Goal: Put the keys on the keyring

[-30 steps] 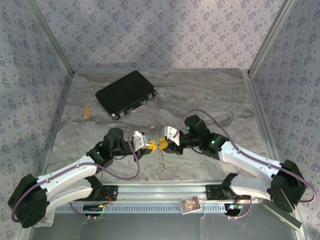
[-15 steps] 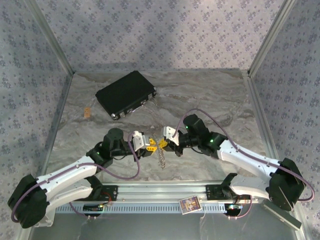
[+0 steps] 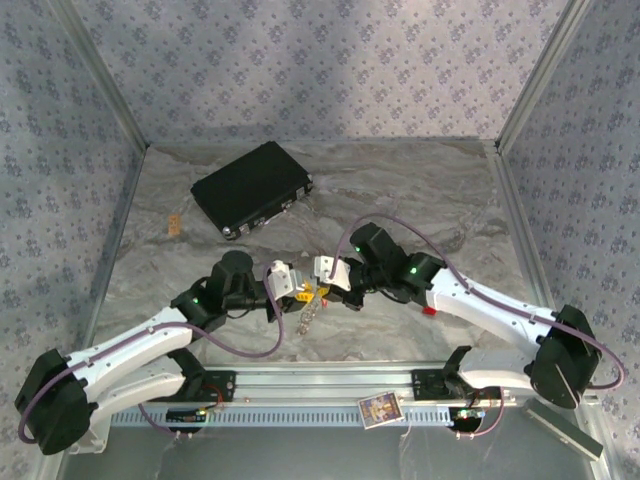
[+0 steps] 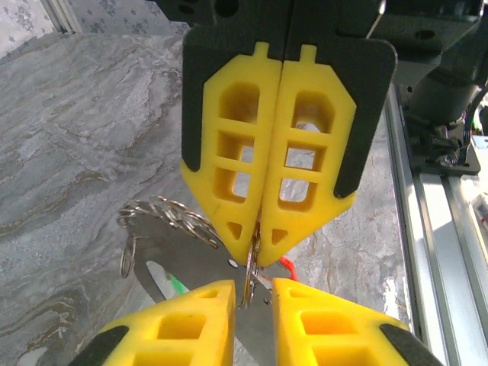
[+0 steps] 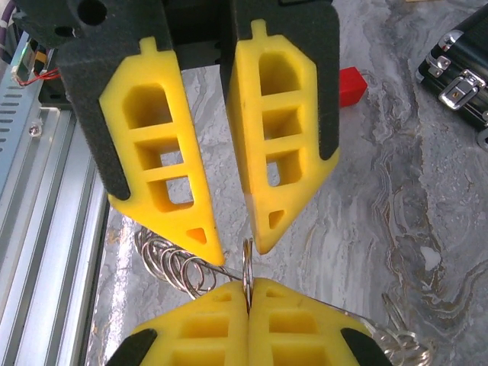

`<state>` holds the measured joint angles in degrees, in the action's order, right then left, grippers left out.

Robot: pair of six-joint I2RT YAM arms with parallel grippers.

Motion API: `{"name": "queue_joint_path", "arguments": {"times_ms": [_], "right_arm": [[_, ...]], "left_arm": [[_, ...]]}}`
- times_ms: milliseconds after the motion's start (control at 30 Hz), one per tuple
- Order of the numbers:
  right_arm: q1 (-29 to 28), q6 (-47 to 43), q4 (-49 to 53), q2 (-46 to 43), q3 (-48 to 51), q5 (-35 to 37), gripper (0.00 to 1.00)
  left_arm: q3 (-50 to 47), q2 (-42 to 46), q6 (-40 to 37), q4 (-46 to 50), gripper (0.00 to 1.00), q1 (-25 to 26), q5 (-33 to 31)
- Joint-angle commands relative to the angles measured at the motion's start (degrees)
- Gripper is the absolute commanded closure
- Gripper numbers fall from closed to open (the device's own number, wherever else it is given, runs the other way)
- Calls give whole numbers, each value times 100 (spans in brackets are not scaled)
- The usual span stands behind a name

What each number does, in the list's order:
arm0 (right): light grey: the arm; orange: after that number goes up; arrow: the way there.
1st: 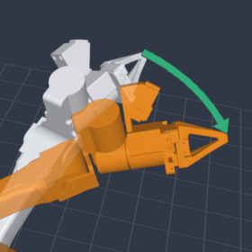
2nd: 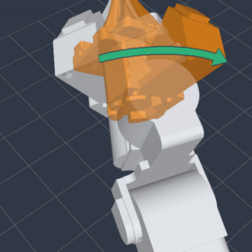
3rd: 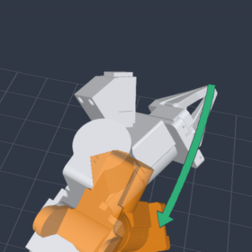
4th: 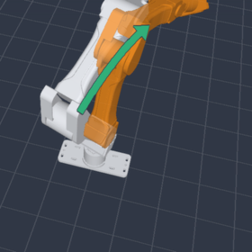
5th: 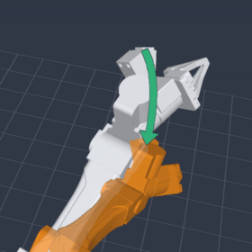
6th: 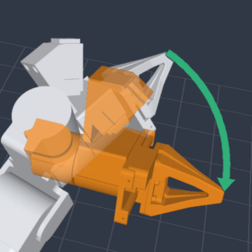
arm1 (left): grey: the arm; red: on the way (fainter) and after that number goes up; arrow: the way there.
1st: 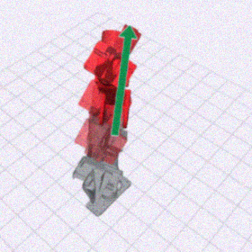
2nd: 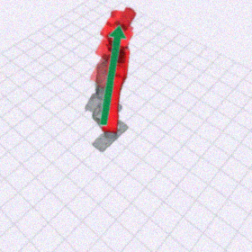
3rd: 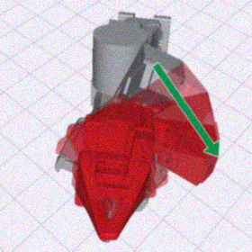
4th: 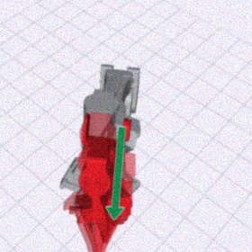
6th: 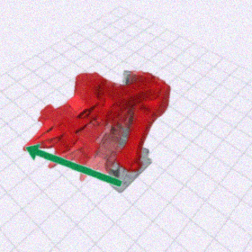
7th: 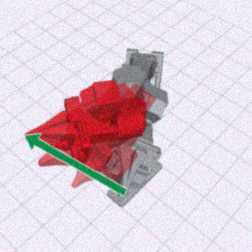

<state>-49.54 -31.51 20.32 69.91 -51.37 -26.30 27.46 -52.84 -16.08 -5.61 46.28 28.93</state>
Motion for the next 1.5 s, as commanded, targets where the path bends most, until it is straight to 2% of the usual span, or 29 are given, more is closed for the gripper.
{"name": "queue_joint_path", "arguments": {"times_ms": [0,100,233,433,633,767,833,1233,1467], "right_arm": [[-54,-163,146,56,-297,-44,100],[-51,-85,83,35,-273,-170,100],[-57,56,-87,13,-206,-302,100],[-98,145,-279,5,-163,-402,100],[-93,184,-241,-32,-130,-343,100],[95,444,-495,-349,202,-385,78],[240,628,-684,-554,427,-469,72],[459,1455,-1389,-1211,1364,-401,71],[410,1638,-1538,-1019,1373,-726,71]], "left_arm": [[224,-38,-150,91,87,41,93],[207,-33,-177,60,91,41,130],[172,-48,-159,-25,85,44,139],[163,-54,-142,-106,85,44,207],[121,28,-141,-138,100,43,227],[-40,162,-56,-343,100,42,227],[-162,211,24,-514,100,47,227],[-639,239,247,-1546,100,48,226],[-646,207,229,-1595,100,44,297]]}}
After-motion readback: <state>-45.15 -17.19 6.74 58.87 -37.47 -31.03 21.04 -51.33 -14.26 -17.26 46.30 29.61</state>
